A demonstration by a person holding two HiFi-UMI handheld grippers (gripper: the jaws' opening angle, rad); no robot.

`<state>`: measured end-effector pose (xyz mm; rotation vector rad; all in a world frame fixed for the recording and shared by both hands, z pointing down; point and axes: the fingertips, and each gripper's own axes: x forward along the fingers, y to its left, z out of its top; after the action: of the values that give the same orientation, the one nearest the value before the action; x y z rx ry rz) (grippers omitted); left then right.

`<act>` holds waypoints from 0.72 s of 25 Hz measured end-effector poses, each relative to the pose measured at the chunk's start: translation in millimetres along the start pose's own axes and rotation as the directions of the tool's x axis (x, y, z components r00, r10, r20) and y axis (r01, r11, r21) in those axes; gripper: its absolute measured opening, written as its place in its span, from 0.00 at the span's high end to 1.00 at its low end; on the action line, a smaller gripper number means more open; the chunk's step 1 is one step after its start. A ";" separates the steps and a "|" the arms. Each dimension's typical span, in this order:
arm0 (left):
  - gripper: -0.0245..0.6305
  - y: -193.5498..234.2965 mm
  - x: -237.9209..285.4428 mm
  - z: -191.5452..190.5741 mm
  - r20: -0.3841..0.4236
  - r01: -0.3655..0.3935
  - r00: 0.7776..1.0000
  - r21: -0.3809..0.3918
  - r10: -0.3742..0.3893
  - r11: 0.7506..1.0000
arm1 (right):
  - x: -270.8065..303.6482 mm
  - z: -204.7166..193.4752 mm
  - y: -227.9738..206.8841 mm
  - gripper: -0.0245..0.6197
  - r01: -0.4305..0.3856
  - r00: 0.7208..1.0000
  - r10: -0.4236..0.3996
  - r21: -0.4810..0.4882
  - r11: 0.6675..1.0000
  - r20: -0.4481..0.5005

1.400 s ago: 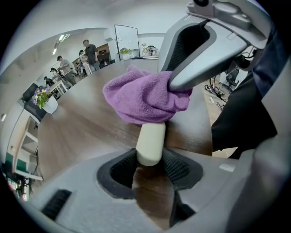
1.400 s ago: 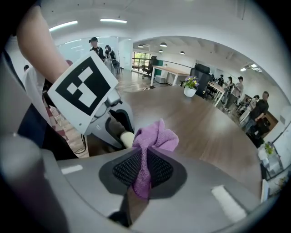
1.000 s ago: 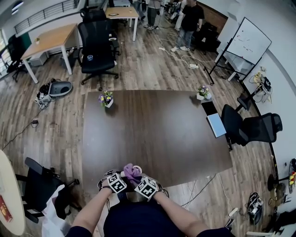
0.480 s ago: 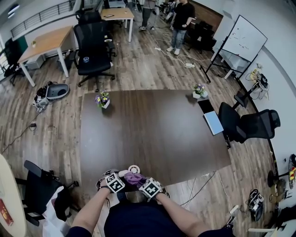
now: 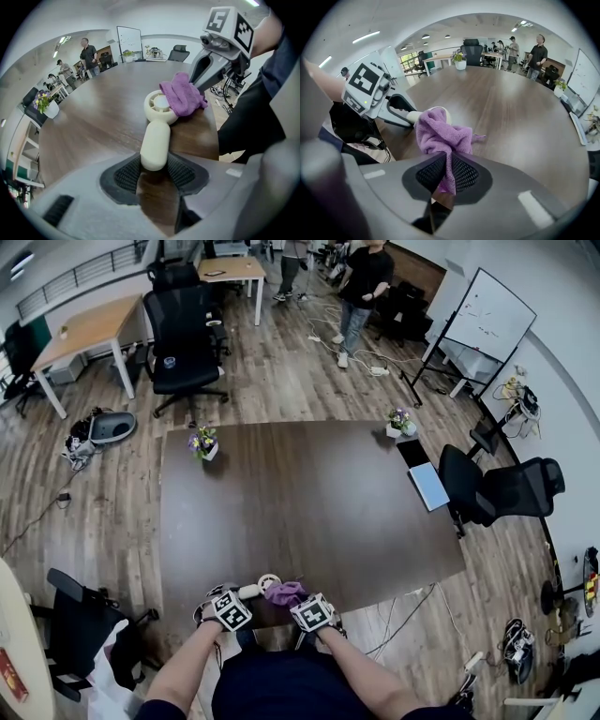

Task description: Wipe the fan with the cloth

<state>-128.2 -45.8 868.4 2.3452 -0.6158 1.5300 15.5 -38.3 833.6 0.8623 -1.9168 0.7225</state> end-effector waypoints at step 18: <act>0.69 -2.7 -0.5 -0.1 0.005 0.010 1.000 0.017 -0.010 1.000 | 7.2 78.0 -29.4 0.89 0.074 0.997 -0.073 -0.058 0.996 0.023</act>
<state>-127.2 -43.3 868.0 2.3615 -0.5940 1.5311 -1.4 -116.8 810.1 0.9020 -1.9049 0.6129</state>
